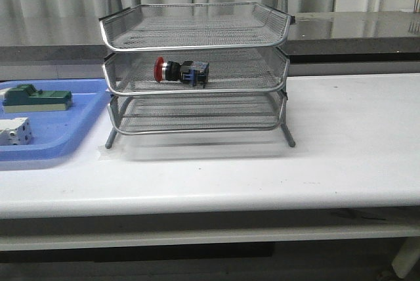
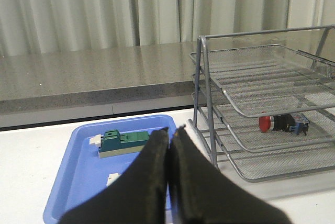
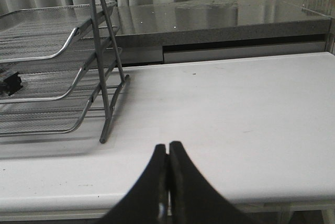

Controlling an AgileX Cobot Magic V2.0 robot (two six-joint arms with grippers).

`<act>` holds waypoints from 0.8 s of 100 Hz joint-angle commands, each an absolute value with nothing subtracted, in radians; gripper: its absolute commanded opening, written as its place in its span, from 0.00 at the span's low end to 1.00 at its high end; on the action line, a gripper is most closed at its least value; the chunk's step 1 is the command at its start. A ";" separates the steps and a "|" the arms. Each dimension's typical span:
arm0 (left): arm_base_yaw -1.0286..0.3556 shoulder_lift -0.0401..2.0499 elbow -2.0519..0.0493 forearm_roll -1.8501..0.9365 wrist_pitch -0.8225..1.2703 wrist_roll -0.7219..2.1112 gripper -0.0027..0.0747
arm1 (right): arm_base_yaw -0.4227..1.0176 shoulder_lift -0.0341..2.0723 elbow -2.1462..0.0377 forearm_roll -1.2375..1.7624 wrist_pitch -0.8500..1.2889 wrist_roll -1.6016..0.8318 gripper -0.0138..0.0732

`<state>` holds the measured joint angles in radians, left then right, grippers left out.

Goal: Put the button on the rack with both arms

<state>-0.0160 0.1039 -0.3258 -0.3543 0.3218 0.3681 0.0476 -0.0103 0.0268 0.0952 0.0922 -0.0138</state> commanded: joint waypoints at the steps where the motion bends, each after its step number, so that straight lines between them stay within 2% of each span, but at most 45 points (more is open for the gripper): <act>1: -0.014 0.116 -0.350 -0.372 0.241 0.357 0.01 | 0.042 -0.027 0.011 0.083 0.010 -0.014 0.09; 61: -0.014 0.116 -0.319 -0.336 0.206 0.350 0.01 | 0.042 -0.027 0.011 0.083 0.010 -0.014 0.09; 80: -0.014 0.116 -0.250 -0.101 0.146 0.094 0.01 | 0.042 -0.027 0.011 0.083 0.010 -0.014 0.09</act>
